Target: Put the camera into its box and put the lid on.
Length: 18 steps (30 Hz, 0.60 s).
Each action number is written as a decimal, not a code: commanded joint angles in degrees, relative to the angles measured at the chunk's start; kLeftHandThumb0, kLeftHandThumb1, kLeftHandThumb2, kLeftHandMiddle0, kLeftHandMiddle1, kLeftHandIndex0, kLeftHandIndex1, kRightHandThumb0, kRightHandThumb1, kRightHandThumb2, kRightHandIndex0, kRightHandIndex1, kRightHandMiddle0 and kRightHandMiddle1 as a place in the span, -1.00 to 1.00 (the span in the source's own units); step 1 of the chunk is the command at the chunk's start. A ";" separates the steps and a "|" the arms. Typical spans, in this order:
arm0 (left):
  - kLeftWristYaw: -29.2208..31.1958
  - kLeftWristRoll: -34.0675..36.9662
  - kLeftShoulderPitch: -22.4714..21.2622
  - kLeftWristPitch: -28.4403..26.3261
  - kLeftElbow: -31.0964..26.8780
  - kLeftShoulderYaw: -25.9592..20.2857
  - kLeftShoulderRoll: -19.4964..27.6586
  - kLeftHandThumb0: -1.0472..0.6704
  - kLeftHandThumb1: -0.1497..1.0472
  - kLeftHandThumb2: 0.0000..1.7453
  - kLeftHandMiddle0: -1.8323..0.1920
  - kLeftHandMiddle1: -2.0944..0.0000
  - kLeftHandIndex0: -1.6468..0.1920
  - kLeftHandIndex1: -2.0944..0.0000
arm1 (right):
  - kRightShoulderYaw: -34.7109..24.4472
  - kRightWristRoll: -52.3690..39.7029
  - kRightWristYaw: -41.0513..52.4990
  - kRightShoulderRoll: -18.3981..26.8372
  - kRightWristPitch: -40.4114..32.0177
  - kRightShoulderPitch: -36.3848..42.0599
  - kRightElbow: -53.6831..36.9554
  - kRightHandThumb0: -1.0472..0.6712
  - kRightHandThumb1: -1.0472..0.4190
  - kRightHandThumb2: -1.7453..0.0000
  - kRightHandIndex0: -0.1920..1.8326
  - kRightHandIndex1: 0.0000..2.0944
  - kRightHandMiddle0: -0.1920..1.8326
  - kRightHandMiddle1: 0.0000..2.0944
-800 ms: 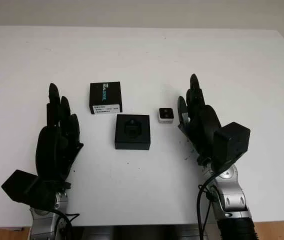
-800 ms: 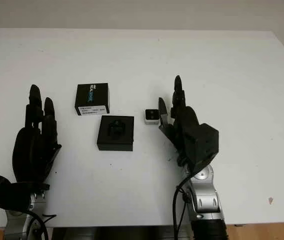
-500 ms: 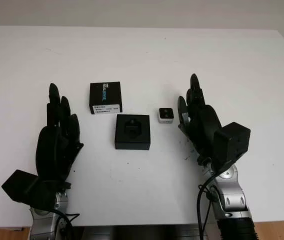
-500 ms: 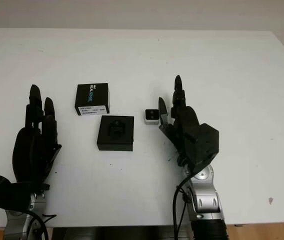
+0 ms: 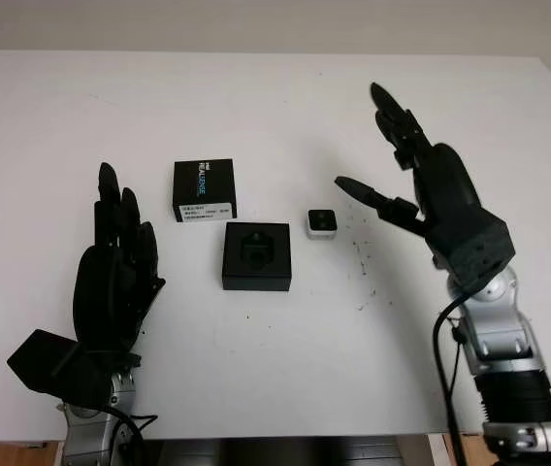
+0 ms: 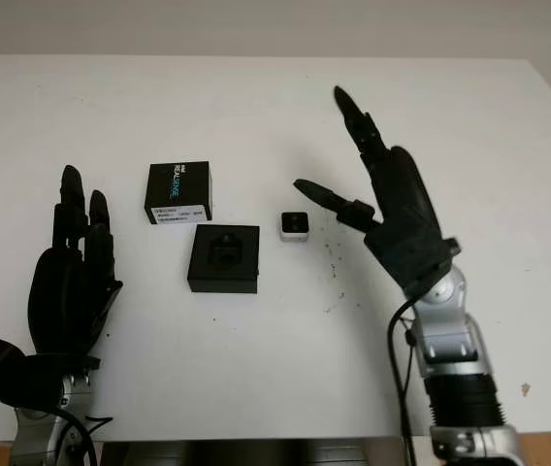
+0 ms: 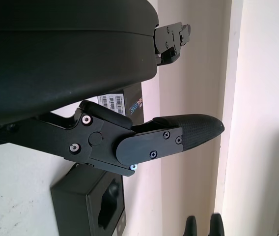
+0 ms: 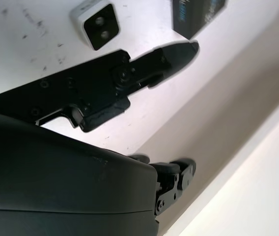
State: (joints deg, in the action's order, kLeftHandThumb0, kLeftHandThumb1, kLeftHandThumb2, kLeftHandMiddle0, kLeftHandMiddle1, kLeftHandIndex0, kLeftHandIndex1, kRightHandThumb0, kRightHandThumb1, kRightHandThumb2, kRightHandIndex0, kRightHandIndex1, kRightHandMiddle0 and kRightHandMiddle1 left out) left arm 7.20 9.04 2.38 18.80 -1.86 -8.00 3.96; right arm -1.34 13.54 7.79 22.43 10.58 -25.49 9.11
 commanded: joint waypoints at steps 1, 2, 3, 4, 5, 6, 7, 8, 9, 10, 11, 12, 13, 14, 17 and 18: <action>-0.08 -0.61 0.62 0.64 0.03 0.03 0.04 -0.59 1.00 -0.31 1.00 0.96 1.00 1.00 | 0.46 0.34 1.44 2.40 2.35 -2.15 1.79 -0.48 -0.63 0.97 -0.46 -0.77 -0.51 -0.69; -0.06 -0.75 0.58 0.80 0.14 0.05 0.15 -0.60 1.00 -0.31 1.00 0.96 1.00 1.00 | 0.76 1.02 2.17 3.77 3.25 -3.15 2.79 -0.47 -0.60 0.96 -0.43 -0.75 -0.52 -0.65; -0.12 -0.83 0.50 0.86 0.22 0.05 0.17 -0.60 1.00 -0.30 1.00 0.96 1.00 1.00 | 0.98 1.50 2.91 4.81 3.63 -3.95 3.50 -0.47 -0.58 0.95 -0.39 -0.73 -0.54 -0.60; -0.22 -0.91 0.45 0.76 0.14 0.09 0.15 -0.60 1.00 -0.30 1.00 0.96 1.00 1.00 | 1.19 2.06 3.43 5.59 3.51 -4.55 3.93 -0.47 -0.57 0.94 -0.37 -0.72 -0.56 -0.57; -0.29 -0.95 0.40 0.71 0.10 0.12 0.10 -0.60 1.00 -0.30 1.00 0.96 1.00 1.00 | 1.43 2.51 4.07 6.33 3.34 -5.06 4.33 -0.46 -0.56 0.94 -0.36 -0.71 -0.56 -0.55; -0.30 -1.02 0.33 0.66 0.07 0.16 0.11 -0.60 1.00 -0.30 1.00 0.96 1.00 1.00 | 1.65 2.78 4.77 6.93 3.10 -5.54 4.76 -0.45 -0.56 0.94 -0.35 -0.70 -0.56 -0.54; -0.28 -1.07 0.27 0.61 0.04 0.19 0.11 -0.60 1.00 -0.30 1.00 0.96 1.00 1.00 | 1.98 3.16 5.68 7.57 2.40 -6.06 5.03 -0.44 -0.56 0.94 -0.35 -0.70 -0.55 -0.54; -0.16 -0.97 0.21 0.56 0.03 0.19 0.13 -0.60 1.00 -0.29 1.00 0.96 1.00 1.00 | 2.29 3.35 6.72 8.12 1.75 -6.59 5.33 -0.44 -0.56 0.94 -0.36 -0.70 -0.55 -0.54; -0.06 -0.90 0.18 0.52 0.03 0.19 0.14 -0.60 1.00 -0.29 1.00 0.96 1.00 1.00 | 2.47 3.45 7.41 8.43 1.28 -6.94 5.51 -0.43 -0.57 0.94 -0.38 -0.70 -0.54 -0.54; 0.06 -0.74 0.15 0.57 0.07 0.17 0.15 -0.60 1.00 -0.30 1.00 0.96 1.00 1.00 | 2.97 4.08 8.20 9.07 0.74 -7.45 5.75 -0.42 -0.57 0.94 -0.39 -0.71 -0.53 -0.54; 0.15 -0.63 0.14 0.62 0.10 0.15 0.16 -0.60 1.00 -0.30 1.00 0.96 1.00 1.00 | 3.30 4.53 8.68 9.48 0.41 -7.77 5.90 -0.42 -0.57 0.94 -0.40 -0.72 -0.49 -0.59; 0.17 -0.52 0.13 0.64 0.10 0.12 0.12 -0.60 1.00 -0.30 1.00 0.96 1.00 1.00 | 3.69 4.99 9.08 9.90 0.44 -8.17 6.24 -0.42 -0.56 0.94 -0.40 -0.73 -0.46 -0.63; 0.15 -0.54 0.11 0.74 0.13 0.09 0.10 -0.60 1.00 -0.30 1.00 0.96 1.00 1.00 | 4.47 6.29 9.48 10.52 0.08 -8.71 6.41 -0.42 -0.56 0.94 -0.40 -0.73 -0.44 -0.65; 0.18 -0.46 0.07 0.76 0.14 0.06 0.08 -0.59 1.00 -0.31 1.00 0.96 1.00 1.00 | 5.11 7.42 9.81 10.94 -0.20 -9.16 6.52 -0.42 -0.56 0.94 -0.40 -0.73 -0.43 -0.68; 0.35 -0.35 -0.13 0.84 0.24 -0.02 0.19 -0.59 1.00 -0.31 1.00 0.97 1.00 1.00 | 6.62 10.03 10.44 11.76 -1.29 -10.17 6.36 -0.43 -0.56 0.94 -0.40 -0.73 -0.40 -0.75; 0.36 -0.34 -0.18 0.87 0.27 -0.04 0.22 -0.59 1.00 -0.31 1.00 0.97 1.00 1.00 | 6.82 10.39 10.56 11.79 -1.60 -10.34 6.29 -0.42 -0.55 0.94 -0.40 -0.72 -0.39 -0.77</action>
State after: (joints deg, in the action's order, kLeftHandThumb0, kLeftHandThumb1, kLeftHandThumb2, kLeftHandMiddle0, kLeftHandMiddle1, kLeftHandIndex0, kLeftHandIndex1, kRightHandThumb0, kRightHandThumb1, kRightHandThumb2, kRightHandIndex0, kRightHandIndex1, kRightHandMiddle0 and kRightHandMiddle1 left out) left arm 7.38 8.50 2.34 18.99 -1.49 -7.88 3.98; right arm 5.11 23.58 18.11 33.34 9.41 -34.61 15.55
